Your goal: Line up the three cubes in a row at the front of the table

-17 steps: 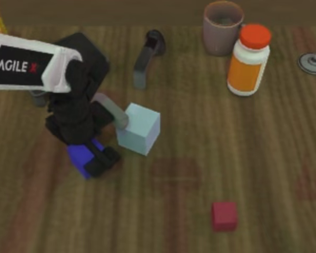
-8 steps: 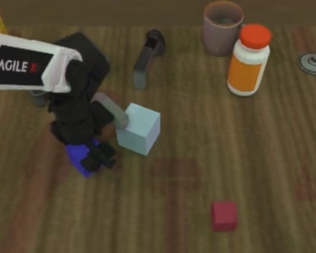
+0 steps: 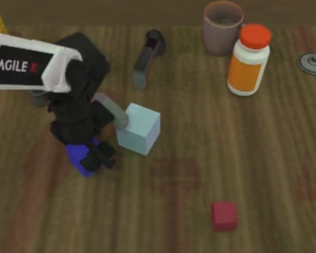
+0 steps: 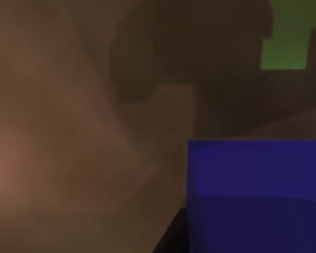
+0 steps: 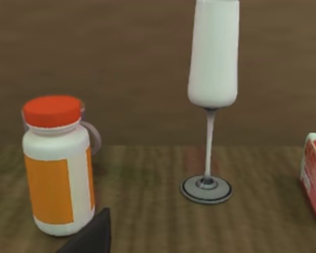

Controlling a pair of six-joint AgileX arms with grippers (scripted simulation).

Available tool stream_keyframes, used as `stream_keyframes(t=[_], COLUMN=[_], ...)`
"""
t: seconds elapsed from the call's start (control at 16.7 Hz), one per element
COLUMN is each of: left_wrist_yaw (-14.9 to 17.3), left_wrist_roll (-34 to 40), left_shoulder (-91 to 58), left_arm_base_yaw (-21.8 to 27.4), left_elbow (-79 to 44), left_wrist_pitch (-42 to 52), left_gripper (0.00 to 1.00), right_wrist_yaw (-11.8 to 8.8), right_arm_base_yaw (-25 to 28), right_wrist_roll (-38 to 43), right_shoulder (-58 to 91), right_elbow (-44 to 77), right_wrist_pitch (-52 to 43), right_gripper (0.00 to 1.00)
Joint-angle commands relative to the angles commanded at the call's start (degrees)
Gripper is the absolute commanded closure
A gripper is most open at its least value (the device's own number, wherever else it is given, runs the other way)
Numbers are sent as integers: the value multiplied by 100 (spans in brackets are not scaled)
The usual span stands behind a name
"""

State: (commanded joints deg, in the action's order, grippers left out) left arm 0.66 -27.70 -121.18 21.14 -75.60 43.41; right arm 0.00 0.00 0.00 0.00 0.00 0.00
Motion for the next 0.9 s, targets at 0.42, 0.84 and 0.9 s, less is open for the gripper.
stream_keyframes(t=[0.42,0.84,0.9], left_wrist_yaw=[-4,-7,-6], left_wrist_roll=[9,2,-22], left_shoulder=[491,613,607], left_arm_base_yaw=[-80,-63,11], left_elbow=[-595,-739,-756], left_wrist_pitch=[1114,1373,1388], left_gripper=[100,100,100], right_wrist_yaw=[0,0,0], right_arm_base_yaw=[0,0,0], right_wrist_roll=[0,0,0], right_shoulder=[0,0,0], right_elbow=[0,0,0], right_wrist_pitch=[0,0,0], right_gripper=[0,0,0])
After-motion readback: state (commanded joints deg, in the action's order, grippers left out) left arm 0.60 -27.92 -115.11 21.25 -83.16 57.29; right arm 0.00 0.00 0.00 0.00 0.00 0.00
